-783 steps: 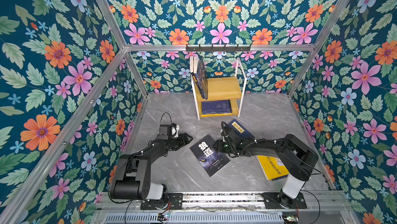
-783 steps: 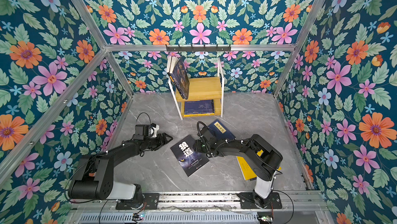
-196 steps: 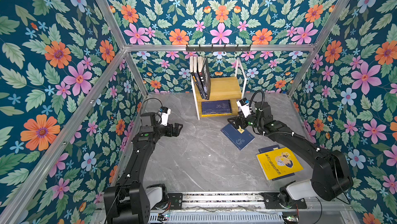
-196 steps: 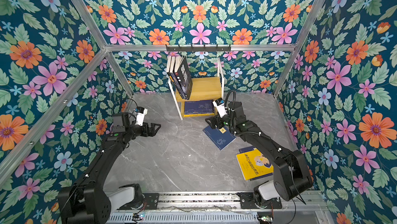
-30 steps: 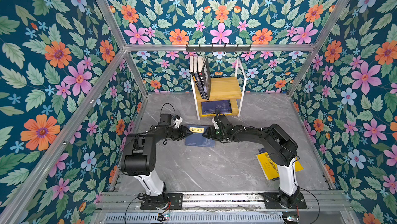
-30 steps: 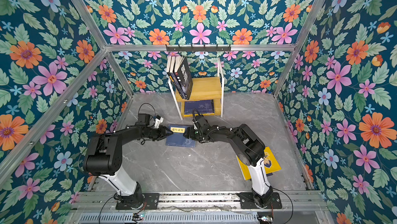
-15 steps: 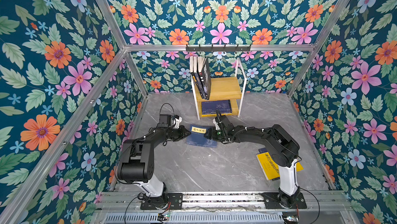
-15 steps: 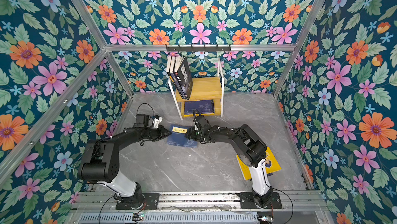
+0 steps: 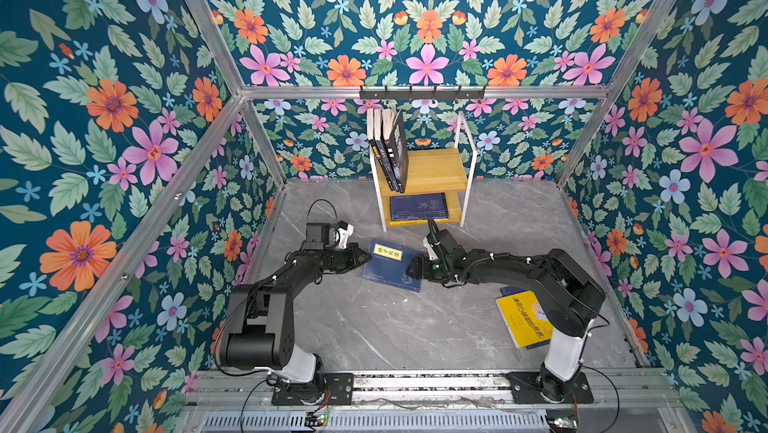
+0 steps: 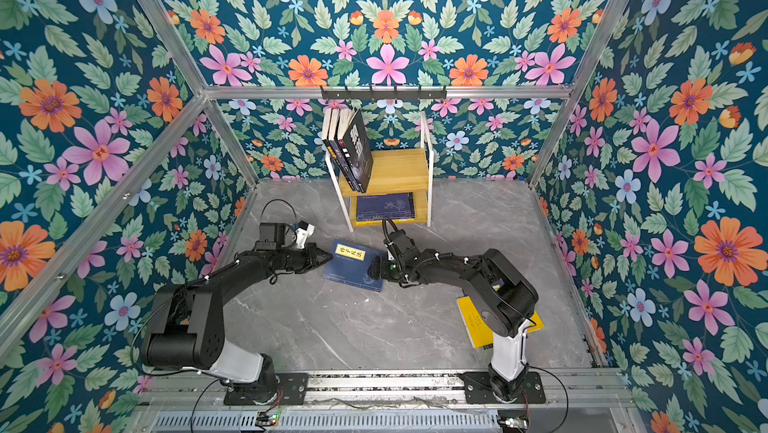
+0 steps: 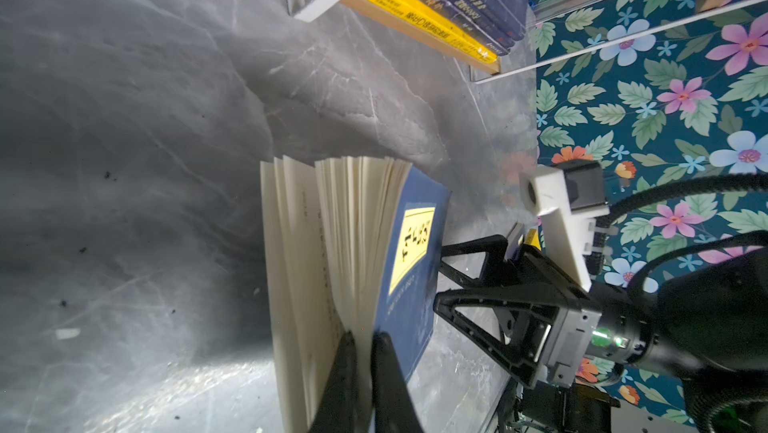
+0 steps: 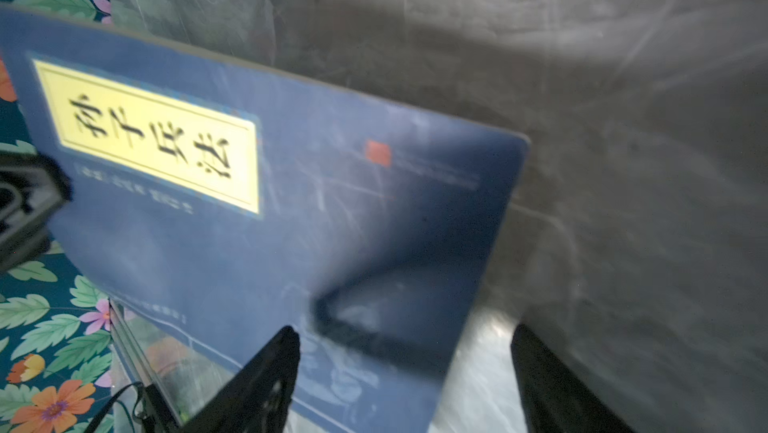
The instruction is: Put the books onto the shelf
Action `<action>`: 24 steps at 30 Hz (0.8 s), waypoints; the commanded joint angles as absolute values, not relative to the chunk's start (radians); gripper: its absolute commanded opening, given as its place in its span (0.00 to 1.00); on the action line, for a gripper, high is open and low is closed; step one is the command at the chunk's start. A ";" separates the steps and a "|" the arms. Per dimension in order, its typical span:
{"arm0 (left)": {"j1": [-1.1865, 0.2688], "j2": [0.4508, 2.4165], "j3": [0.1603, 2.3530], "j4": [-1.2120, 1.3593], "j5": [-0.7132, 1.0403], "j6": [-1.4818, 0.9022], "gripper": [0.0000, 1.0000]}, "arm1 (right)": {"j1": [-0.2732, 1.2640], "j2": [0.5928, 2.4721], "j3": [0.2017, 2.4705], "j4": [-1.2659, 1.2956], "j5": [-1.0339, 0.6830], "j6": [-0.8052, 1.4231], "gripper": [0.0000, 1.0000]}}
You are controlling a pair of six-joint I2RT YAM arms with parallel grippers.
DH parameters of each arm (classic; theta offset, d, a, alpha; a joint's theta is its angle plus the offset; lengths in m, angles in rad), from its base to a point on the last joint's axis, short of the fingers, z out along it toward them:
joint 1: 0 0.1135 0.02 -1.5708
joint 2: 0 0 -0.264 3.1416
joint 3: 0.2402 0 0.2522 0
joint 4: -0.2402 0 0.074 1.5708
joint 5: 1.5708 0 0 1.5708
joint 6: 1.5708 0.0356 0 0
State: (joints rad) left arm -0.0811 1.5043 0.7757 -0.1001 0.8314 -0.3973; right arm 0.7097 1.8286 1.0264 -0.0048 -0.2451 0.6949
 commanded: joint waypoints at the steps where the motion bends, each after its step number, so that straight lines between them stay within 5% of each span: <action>1: -0.078 1.495 0.777 -0.075 0.869 -0.420 0.00 | 0.695 1.771 0.983 -0.070 -0.184 0.630 0.81; 11: -0.074 1.463 0.750 -0.074 0.844 -0.480 0.00 | 0.969 1.568 0.998 -0.132 0.231 0.124 0.81; 17: -0.071 1.477 0.748 -0.070 0.826 -0.493 0.00 | 1.107 1.702 1.016 0.000 0.328 -0.283 0.81; 24: -0.069 1.528 0.790 -0.095 0.835 -0.497 0.00 | 1.106 1.814 1.020 0.170 0.438 -0.431 0.77</action>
